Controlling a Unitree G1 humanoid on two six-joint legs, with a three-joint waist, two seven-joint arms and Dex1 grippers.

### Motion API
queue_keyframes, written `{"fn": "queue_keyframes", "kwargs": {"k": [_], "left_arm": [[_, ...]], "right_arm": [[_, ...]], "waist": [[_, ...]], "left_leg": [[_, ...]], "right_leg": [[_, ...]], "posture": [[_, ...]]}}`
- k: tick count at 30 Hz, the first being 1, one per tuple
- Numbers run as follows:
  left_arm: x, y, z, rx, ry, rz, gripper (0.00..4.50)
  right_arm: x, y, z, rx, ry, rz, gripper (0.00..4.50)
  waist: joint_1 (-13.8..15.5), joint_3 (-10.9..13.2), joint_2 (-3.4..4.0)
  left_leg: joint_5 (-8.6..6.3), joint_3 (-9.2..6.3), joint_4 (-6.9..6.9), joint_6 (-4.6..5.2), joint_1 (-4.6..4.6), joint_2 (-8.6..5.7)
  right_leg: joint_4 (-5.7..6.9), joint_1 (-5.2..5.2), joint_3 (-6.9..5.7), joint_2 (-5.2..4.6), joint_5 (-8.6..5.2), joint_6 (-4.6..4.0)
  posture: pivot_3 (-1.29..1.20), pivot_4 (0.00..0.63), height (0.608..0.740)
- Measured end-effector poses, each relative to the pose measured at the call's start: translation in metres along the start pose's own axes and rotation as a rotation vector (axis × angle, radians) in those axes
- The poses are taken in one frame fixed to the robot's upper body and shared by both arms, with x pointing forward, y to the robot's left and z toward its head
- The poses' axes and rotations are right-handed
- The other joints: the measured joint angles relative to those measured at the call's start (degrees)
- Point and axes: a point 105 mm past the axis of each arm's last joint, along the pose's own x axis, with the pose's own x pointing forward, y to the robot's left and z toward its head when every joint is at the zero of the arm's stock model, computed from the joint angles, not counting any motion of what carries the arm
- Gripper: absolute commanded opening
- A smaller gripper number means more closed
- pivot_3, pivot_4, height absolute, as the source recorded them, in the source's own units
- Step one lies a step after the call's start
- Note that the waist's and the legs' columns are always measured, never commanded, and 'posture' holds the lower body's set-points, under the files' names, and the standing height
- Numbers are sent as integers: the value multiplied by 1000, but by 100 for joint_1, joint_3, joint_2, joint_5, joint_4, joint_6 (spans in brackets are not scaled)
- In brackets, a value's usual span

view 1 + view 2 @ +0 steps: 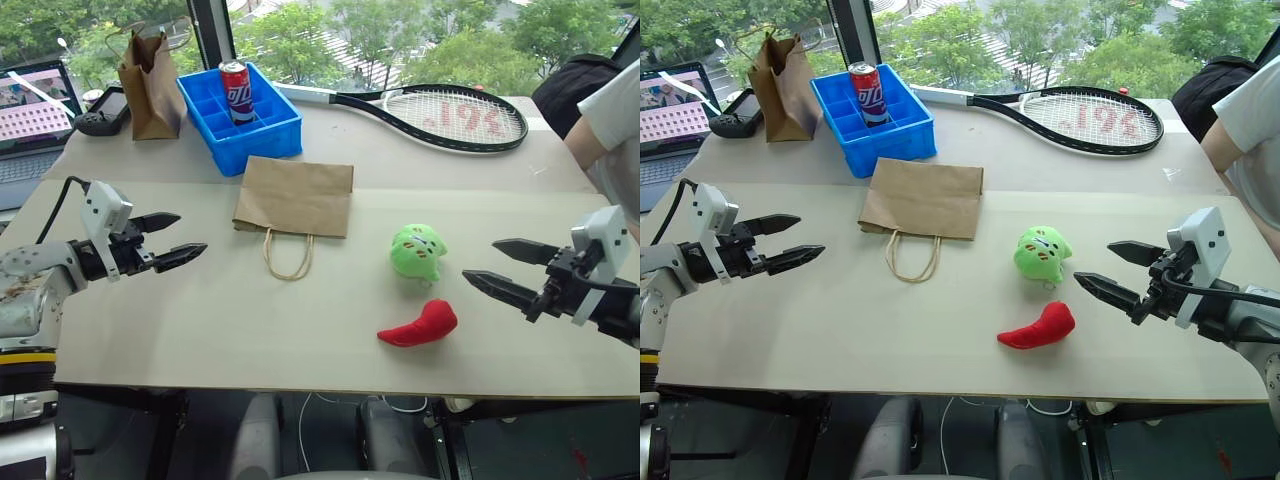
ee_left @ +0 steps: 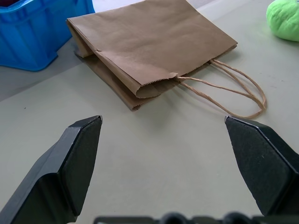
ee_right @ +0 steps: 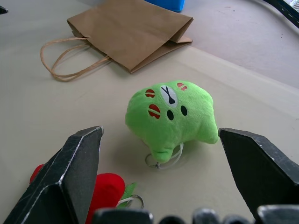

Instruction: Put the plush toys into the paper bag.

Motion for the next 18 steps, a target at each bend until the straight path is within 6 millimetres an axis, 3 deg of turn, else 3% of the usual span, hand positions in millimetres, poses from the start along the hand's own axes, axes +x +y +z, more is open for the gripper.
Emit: {"fn": "queue_keyframes", "kwargs": {"k": [3, 7, 14, 18], "left_arm": [[-2, -6, 1, 7, 19, -68, 4500], [-13, -24, 6, 89, 106, -269, 4500], [10, -38, 4, 184, 104, -433, 4500], [24, -41, 18, 255, 71, -493, 4500]], "right_arm": [[0, 4, 1, 9, 1, 32, 4405], [-3, 28, 17, -4, 0, 185, 4405], [10, 62, 33, -10, 24, 346, 4405], [21, 71, 29, -24, 58, 351, 4405]], "waist": [[-2, 7, -6], [-10, 14, -5], [9, 30, -30], [16, 35, -37]], "left_leg": [[0, 0, -2, 0, 0, 0], [0, 2, -19, -1, 13, 2], [5, 5, -25, 6, 18, 1], [7, 4, -30, 7, 16, -1]], "right_leg": [[0, -2, 0, 1, -1, -1], [-11, 5, 2, 1, -10, -21], [-19, 9, 3, 2, -9, -29], [-23, 11, 3, 1, 5, -3]], "posture": [[0, 150, 660], [0, 150, 660], [0, 150, 660], [0, 150, 660]]}}
